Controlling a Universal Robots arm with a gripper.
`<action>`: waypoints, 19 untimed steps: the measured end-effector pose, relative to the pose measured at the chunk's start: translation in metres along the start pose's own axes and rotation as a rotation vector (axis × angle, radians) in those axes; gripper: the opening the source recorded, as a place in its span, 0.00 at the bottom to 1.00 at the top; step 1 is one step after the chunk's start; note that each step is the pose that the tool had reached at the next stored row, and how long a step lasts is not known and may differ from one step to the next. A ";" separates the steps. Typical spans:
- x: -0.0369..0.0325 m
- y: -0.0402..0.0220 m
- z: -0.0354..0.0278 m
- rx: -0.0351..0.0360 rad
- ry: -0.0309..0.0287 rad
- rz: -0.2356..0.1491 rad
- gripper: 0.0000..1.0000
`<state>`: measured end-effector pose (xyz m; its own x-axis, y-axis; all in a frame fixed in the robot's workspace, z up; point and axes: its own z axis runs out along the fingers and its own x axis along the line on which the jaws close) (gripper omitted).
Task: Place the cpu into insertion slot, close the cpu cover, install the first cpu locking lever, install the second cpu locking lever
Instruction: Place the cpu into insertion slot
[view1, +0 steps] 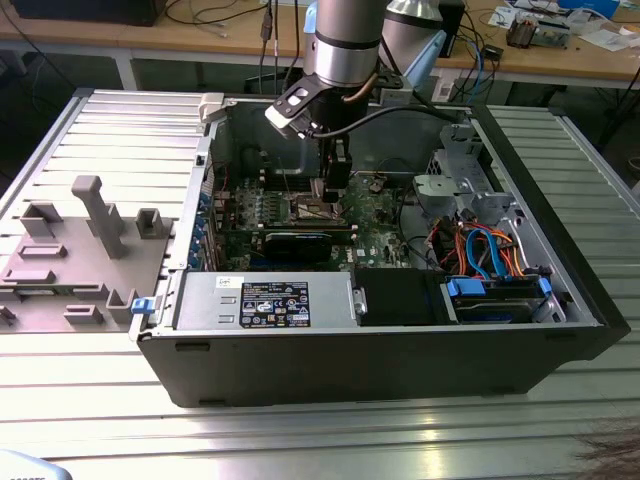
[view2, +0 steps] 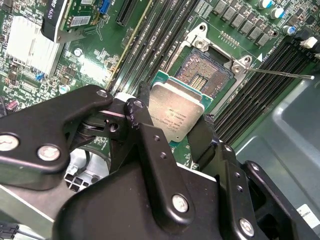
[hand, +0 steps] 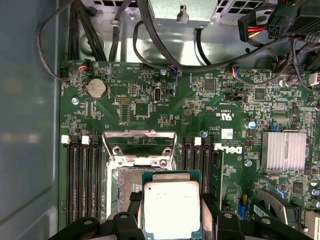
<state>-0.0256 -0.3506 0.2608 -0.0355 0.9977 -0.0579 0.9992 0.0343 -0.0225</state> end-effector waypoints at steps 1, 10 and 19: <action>0.0000 0.0000 0.0000 0.0001 0.0000 0.001 0.55; 0.0000 0.0000 0.0003 0.0009 -0.0003 0.016 0.55; 0.0000 0.0000 0.0006 0.0019 -0.0006 0.032 0.55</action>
<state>-0.0256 -0.3506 0.2603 -0.0033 0.9982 -0.0592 0.9997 0.0019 -0.0226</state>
